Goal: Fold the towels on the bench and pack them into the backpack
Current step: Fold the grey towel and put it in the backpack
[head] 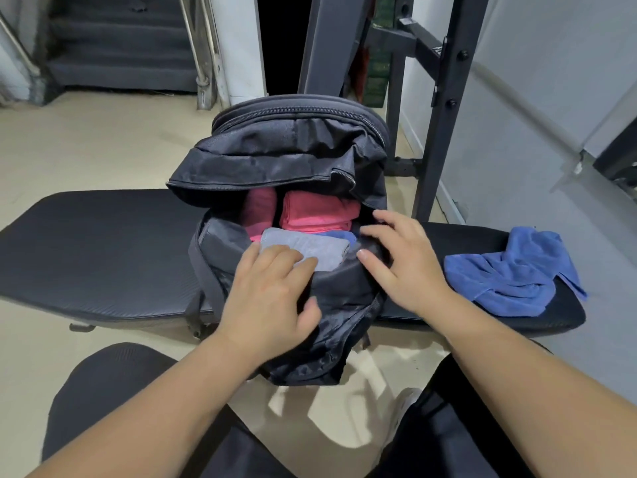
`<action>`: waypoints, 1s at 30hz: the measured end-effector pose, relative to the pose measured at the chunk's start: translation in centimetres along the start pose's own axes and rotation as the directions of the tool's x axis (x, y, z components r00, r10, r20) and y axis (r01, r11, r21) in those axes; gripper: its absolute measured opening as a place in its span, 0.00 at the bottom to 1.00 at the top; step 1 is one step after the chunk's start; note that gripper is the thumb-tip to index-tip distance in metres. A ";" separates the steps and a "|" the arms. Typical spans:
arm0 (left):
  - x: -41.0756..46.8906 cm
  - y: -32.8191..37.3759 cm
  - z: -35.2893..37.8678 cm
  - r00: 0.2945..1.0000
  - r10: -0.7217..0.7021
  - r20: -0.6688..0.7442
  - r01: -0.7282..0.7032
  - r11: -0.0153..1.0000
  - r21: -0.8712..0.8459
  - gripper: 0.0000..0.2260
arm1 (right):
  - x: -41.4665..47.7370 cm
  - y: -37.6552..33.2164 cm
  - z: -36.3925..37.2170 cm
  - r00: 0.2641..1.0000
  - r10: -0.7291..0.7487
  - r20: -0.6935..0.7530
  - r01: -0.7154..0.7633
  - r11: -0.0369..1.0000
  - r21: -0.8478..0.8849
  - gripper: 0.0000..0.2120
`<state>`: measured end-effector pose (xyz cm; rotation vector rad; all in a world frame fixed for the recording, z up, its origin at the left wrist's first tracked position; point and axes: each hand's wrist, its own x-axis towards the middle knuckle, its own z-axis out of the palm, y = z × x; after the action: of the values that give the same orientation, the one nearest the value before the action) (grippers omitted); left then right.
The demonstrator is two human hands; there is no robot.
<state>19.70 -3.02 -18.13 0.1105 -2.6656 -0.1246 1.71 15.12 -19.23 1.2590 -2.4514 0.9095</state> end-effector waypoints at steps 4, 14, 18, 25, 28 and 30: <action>0.9 2.9 1.5 0.997 0.059 0.040 -0.059 0.998 0.017 0.25 | 0.9 -0.4 0.1 0.936 0.327 0.128 -0.348 0.913 0.213 0.38; 1.0 1.8 3.4 0.979 0.044 -0.201 -0.032 0.998 0.061 0.22 | 5.8 -2.1 4.2 0.752 0.436 0.493 -0.654 0.410 0.636 0.33; 0.6 -1.5 2.5 0.970 -0.021 -0.243 0.039 0.997 0.069 0.20 | 7.7 -3.9 6.3 0.758 0.402 0.514 -0.648 0.374 0.663 0.30; -0.7 -8.4 0.5 0.974 -0.114 -0.193 0.140 0.982 0.126 0.21 | 11.6 -8.6 11.8 0.740 0.365 0.565 -0.672 0.353 0.651 0.33; -1.5 -11.1 -0.4 0.969 -0.167 -0.184 0.199 0.964 0.174 0.22 | 13.2 -10.8 14.1 0.740 0.347 0.576 -0.672 0.364 0.645 0.35; -2.0 -12.6 -0.8 0.965 -0.196 -0.177 0.231 0.951 0.207 0.22 | 14.2 -12.3 15.5 0.741 0.349 0.574 -0.672 0.371 0.641 0.36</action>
<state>22.57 -15.35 -19.63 0.4654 -2.4969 0.1150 4.06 -9.12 -19.50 0.7957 -2.8374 2.4780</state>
